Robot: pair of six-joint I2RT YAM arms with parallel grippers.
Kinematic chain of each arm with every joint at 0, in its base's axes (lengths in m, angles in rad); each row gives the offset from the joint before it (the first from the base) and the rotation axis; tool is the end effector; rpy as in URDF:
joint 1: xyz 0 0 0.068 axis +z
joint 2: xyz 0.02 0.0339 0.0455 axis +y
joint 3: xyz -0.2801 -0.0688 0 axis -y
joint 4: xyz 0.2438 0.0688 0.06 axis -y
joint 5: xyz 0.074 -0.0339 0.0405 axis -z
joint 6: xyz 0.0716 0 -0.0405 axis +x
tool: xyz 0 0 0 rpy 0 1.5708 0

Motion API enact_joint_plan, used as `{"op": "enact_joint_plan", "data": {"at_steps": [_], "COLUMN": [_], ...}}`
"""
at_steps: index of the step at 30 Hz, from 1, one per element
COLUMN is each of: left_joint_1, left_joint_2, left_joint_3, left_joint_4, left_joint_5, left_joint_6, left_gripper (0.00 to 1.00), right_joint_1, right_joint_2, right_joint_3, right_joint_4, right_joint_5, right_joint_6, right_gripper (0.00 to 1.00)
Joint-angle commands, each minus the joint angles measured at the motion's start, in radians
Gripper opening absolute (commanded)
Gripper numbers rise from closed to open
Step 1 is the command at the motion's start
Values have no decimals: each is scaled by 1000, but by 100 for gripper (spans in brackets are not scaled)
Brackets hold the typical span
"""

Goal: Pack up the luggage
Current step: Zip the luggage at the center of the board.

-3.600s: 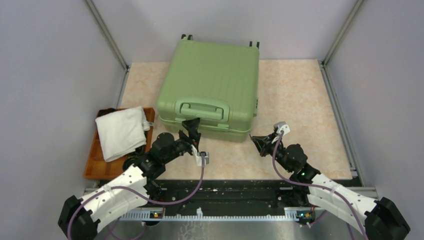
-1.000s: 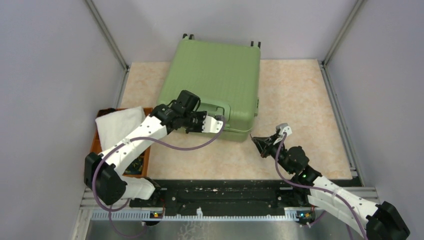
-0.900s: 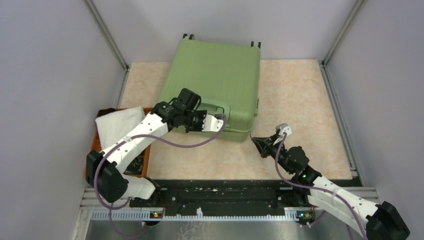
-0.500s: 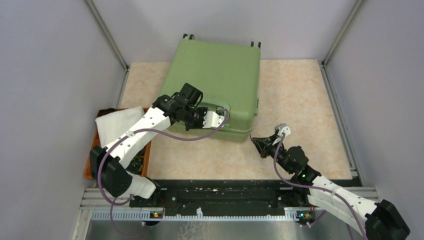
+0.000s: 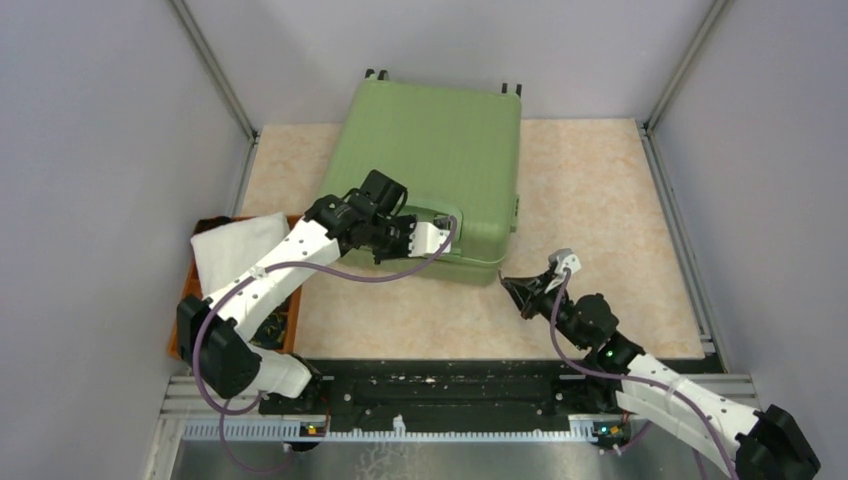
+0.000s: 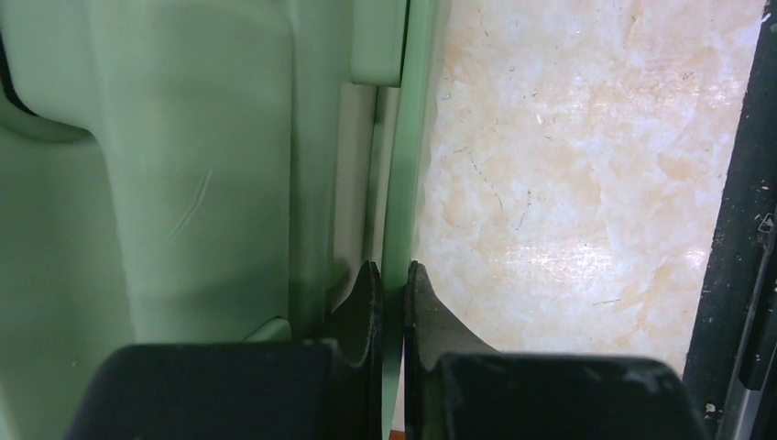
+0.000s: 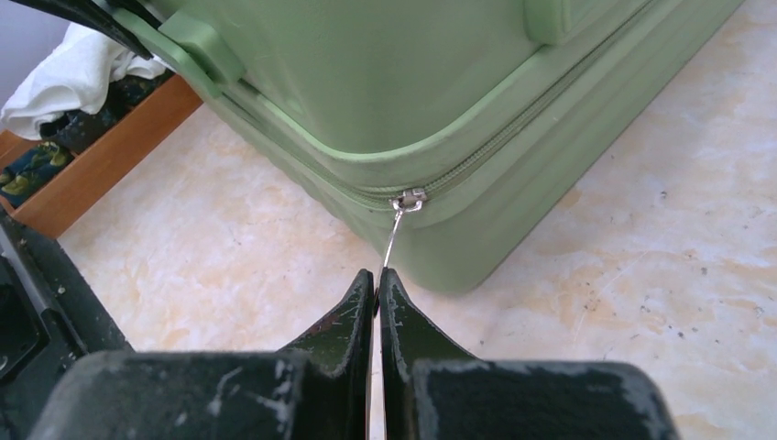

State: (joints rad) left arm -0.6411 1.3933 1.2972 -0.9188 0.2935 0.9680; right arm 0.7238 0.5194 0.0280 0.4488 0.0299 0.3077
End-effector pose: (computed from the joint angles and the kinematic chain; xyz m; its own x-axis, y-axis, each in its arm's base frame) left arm 0.2234 -0.1926 0.3045 0.1864 0.8448 -0.5016 0.9547 -0.0353 0.2954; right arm 0.1255 0.1080 0.1842 -0.2241 0.2059 -0.9526 -0.5999 0.7412 0.3014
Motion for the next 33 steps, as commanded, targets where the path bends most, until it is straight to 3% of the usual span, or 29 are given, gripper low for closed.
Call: {"op": "enact_joint_plan", "data": {"at_steps": [1,8,13,15,17,19,22,25,29,33], "left_joint_1": [0,-15,-23,-23,-23,-24,-24,-24,-25,-25], "left_joint_2": [-129,-114,-105,-113,-127,-136,-139,-134,-129,-133], "left_joint_3": [62,64,59,51,44,45,48,53,56,54], "left_joint_4": [344,324,304,312,321,316,314,313,317,315], "left_joint_5": [15,69,93,82,69,60,52,50,49,45], "left_joint_6": [-85,-120,-151,-149,-141,-128,-111,-104,-101,-96], "left_gripper": [0,0,0,0,0,0,0,0,0,0], "right_joint_1": [64,242,328,328,318,261,84,-83,-227,-244], "right_joint_2": [100,325,377,352,286,171,25,4,133,287], "right_joint_3": [24,115,160,151,118,60,3,1,39,50], "right_joint_4": [85,227,233,172,77,9,-25,-12,69,234], "right_joint_5": [-105,22,134,261,427,452,298,35,-284,-398], "right_joint_6": [13,-47,-65,-11,66,129,164,124,97,115], "right_gripper": [0,0,0,0,14,36,54,62,62,52]}}
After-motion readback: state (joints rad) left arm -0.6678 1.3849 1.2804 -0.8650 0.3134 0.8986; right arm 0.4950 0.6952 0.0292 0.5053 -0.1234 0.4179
